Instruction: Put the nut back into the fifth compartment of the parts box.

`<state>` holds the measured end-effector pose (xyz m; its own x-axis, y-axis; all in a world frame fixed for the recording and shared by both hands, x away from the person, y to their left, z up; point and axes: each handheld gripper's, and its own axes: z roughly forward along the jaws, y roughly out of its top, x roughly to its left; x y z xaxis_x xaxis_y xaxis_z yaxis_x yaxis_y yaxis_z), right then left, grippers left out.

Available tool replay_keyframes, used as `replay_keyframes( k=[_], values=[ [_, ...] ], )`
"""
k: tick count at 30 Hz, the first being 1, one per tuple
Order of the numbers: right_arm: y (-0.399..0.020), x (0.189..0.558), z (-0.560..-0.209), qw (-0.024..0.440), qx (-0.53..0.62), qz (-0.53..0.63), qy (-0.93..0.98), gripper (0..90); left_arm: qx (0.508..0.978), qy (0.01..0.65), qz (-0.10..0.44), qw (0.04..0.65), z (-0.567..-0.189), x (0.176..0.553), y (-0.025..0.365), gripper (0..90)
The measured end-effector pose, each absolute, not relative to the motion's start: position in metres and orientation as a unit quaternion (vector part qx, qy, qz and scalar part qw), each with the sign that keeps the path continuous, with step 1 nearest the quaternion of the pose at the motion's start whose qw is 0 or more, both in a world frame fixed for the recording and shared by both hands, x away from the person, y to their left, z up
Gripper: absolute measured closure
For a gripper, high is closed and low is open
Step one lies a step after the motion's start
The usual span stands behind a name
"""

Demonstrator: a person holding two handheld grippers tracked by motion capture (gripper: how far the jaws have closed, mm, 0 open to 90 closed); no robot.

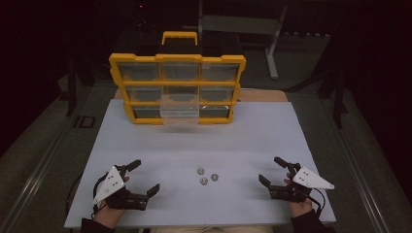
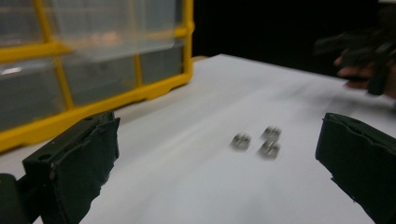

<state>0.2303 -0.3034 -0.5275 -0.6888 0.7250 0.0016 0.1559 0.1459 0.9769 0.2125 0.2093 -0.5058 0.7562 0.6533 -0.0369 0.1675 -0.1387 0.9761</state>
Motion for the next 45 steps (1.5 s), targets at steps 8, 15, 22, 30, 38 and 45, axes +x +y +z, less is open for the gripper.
replay_keyframes(
  k=[8, 15, 22, 30, 38, 45],
  values=[
    [-0.302, 0.229, -0.526, 0.248, 0.303, 0.578, 0.716, 13.3, 0.746, 0.255, 0.176, 0.59, -0.481, 0.231, 0.186, 0.0],
    [-0.302, 0.23, -0.527, 0.242, 0.305, 0.579, 0.717, 13.3, 0.761, 0.232, 0.127, 0.593, -0.472, 0.251, 0.166, 1.6],
    [-0.302, 0.23, -0.527, 0.24, 0.303, 0.58, 0.717, 13.3, 0.781, 0.21, 0.117, 0.576, -0.474, 0.27, 0.149, 4.3],
    [-0.302, 0.231, -0.529, 0.236, 0.304, 0.58, 0.718, 13.3, 0.8, 0.203, 0.11, 0.554, -0.483, 0.285, 0.126, 13.4],
    [-0.301, 0.231, -0.529, 0.233, 0.302, 0.58, 0.719, 13.3, 0.827, 0.208, 0.099, 0.512, -0.501, 0.296, 0.104, 18.0],
    [-0.301, 0.232, -0.53, 0.229, 0.301, 0.58, 0.721, 13.4, 0.849, 0.203, 0.096, 0.478, -0.518, 0.303, 0.094, 25.7]
  ],
)
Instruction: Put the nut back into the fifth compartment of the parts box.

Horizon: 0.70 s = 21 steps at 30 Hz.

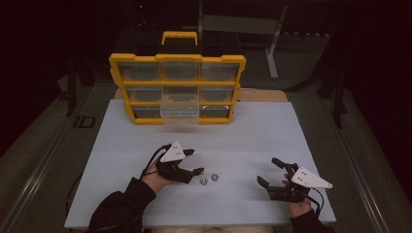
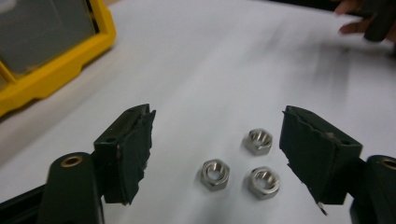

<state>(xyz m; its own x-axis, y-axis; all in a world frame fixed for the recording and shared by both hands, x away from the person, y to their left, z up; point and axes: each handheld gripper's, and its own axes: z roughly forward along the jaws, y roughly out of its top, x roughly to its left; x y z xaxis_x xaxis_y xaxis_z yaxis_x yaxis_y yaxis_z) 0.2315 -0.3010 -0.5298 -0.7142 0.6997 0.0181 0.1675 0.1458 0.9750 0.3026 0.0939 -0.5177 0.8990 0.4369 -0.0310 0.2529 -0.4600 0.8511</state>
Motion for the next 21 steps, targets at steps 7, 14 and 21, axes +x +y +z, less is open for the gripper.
replay_keyframes(
  k=[7, 14, 21],
  values=[
    [-0.301, 0.232, -0.53, 0.227, 0.3, 0.579, 0.724, 13.5, 0.862, 0.204, 0.078, 0.458, -0.532, 0.308, 0.087, 34.3],
    [-0.301, 0.232, -0.531, 0.225, 0.301, 0.579, 0.724, 13.5, 0.877, 0.203, 0.062, 0.431, -0.547, 0.311, 0.081, 44.3],
    [-0.301, 0.232, -0.531, 0.223, 0.302, 0.579, 0.723, 13.6, 0.887, 0.21, 0.066, 0.406, -0.555, 0.314, 0.076, 54.5]
  ],
)
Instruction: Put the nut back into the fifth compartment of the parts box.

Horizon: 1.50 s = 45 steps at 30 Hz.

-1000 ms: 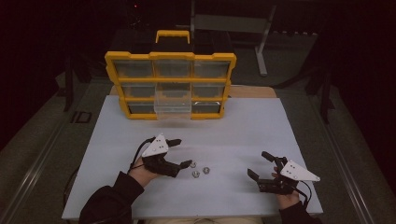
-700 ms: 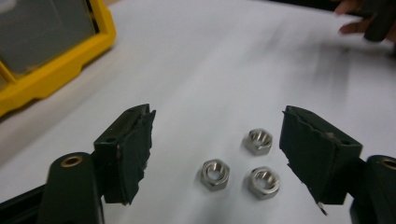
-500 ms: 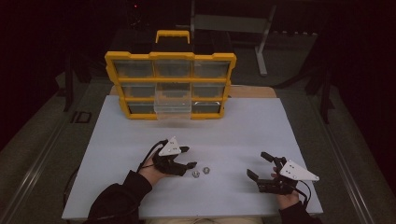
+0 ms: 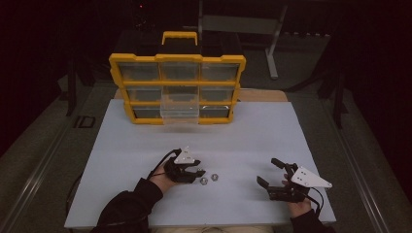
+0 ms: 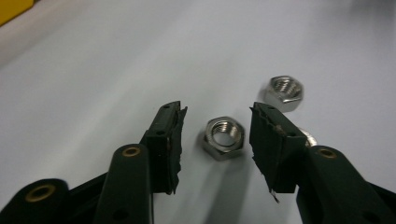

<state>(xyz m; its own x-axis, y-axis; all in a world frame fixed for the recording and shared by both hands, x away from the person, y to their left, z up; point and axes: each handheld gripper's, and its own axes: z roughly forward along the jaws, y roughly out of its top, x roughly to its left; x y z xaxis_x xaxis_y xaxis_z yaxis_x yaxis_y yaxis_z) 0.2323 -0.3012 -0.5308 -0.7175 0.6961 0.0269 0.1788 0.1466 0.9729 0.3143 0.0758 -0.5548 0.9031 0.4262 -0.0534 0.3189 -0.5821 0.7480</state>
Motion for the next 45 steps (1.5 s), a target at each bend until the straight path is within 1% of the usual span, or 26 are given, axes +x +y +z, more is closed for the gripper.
replay_keyframes(
  k=[5, 10, 12, 20, 31, 35, 45],
  values=[
    [-0.301, 0.232, -0.531, 0.222, 0.303, 0.579, 0.723, 13.6, 0.899, 0.193, 0.071, 0.387, -0.556, 0.314, 0.071, 59.2],
    [-0.301, 0.232, -0.531, 0.223, 0.303, 0.579, 0.724, 13.7, 0.898, 0.194, 0.07, 0.388, -0.556, 0.313, 0.07, 66.9],
    [-0.301, 0.232, -0.531, 0.221, 0.303, 0.578, 0.724, 13.7, 0.898, 0.194, 0.071, 0.388, -0.556, 0.313, 0.07, 67.7],
    [-0.302, 0.232, -0.531, 0.221, 0.304, 0.579, 0.724, 13.7, 0.894, 0.21, 0.073, 0.39, -0.549, 0.313, 0.071, 68.6],
    [-0.301, 0.233, -0.531, 0.221, 0.304, 0.578, 0.725, 13.7, 0.883, 0.214, 0.077, 0.411, -0.519, 0.308, 0.085, 68.7],
    [-0.301, 0.233, -0.531, 0.221, 0.304, 0.578, 0.724, 13.7, 0.882, 0.214, 0.077, 0.412, -0.515, 0.307, 0.087, 68.7],
    [-0.301, 0.233, -0.531, 0.221, 0.304, 0.577, 0.725, 13.7, 0.874, 0.215, 0.092, 0.425, -0.484, 0.3, 0.105, 68.7]
  ],
)
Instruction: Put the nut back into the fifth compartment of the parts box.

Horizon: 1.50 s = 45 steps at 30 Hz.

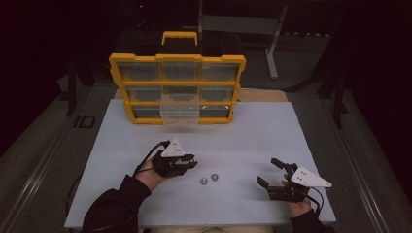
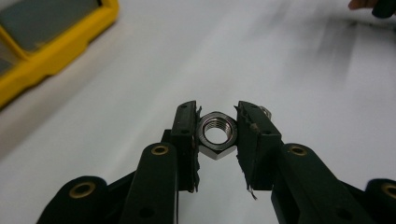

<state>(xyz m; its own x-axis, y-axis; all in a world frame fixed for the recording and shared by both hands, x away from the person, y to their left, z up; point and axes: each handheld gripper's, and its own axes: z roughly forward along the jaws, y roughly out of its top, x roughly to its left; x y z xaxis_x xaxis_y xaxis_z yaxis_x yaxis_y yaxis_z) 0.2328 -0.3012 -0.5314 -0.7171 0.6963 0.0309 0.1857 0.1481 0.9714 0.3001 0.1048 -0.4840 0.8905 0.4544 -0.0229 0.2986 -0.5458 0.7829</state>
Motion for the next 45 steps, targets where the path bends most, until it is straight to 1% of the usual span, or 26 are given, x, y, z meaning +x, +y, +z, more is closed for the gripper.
replay_keyframes(
  k=[14, 24, 32, 37, 45],
  values=[
    [-0.301, 0.233, -0.532, 0.22, 0.306, 0.577, 0.724, 13.7, 0.864, 0.22, 0.11, 0.439, -0.45, 0.299, 0.127, 68.7],
    [-0.301, 0.234, -0.533, 0.22, 0.306, 0.576, 0.725, 13.7, 0.851, 0.223, 0.133, 0.457, -0.42, 0.304, 0.141, 68.7],
    [-0.3, 0.234, -0.533, 0.22, 0.305, 0.576, 0.726, 13.7, 0.837, 0.225, 0.162, 0.472, -0.39, 0.314, 0.15, 68.7],
    [-0.3, 0.234, -0.533, 0.22, 0.305, 0.576, 0.726, 13.7, 0.827, 0.229, 0.177, 0.481, -0.379, 0.321, 0.154, 68.7],
    [-0.3, 0.234, -0.533, 0.219, 0.304, 0.575, 0.727, 13.7, 0.792, 0.259, 0.22, 0.508, -0.36, 0.335, 0.161, 68.7]
  ],
)
